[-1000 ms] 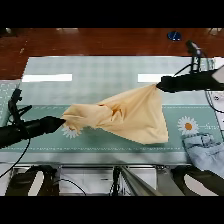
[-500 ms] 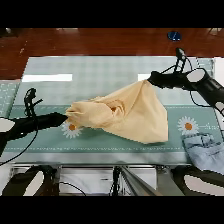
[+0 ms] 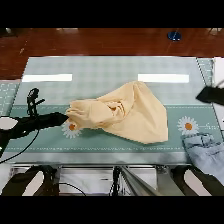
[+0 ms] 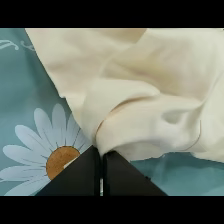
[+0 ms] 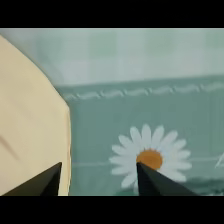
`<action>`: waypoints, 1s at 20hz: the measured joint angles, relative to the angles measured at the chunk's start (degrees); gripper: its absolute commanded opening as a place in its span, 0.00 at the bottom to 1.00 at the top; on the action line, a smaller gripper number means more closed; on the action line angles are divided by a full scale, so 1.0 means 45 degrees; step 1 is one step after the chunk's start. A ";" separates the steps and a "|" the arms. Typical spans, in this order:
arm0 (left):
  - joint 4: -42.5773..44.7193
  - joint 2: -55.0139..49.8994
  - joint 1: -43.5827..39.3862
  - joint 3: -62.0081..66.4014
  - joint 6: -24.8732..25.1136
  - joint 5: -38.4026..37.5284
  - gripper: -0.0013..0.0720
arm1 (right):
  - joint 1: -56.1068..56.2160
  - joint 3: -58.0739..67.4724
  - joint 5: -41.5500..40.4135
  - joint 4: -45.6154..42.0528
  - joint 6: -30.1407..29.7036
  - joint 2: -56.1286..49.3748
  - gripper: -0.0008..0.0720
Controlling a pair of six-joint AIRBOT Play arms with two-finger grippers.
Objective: Fold the shirts.
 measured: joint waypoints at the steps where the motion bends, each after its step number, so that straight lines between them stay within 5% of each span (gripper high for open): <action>1: 0.0000 -0.0005 0.0000 0.0000 0.0068 -0.0024 0.06 | -0.0690 -0.1025 0.0243 0.0539 -0.0248 0.0403 0.82; 7: 0.0000 -0.0015 0.0000 0.0000 0.0359 -0.0253 0.06 | -0.2710 -0.6261 0.0928 0.3555 -0.1739 0.1515 0.82; 15: 0.0000 -0.0015 0.0000 0.0000 0.0432 -0.0355 0.06 | -0.3041 -0.8238 -0.0345 0.5071 -0.2200 0.0549 0.81; 17: 0.0000 -0.0015 0.0000 0.0000 0.0432 -0.0345 0.06 | -0.3016 -0.8325 -0.0908 0.5129 -0.2171 -0.0039 0.78; 20: 0.0000 -0.0015 0.0000 0.0058 0.0437 -0.0355 0.06 | -0.2613 -0.8383 -0.1719 0.5416 -0.2055 -0.0986 0.57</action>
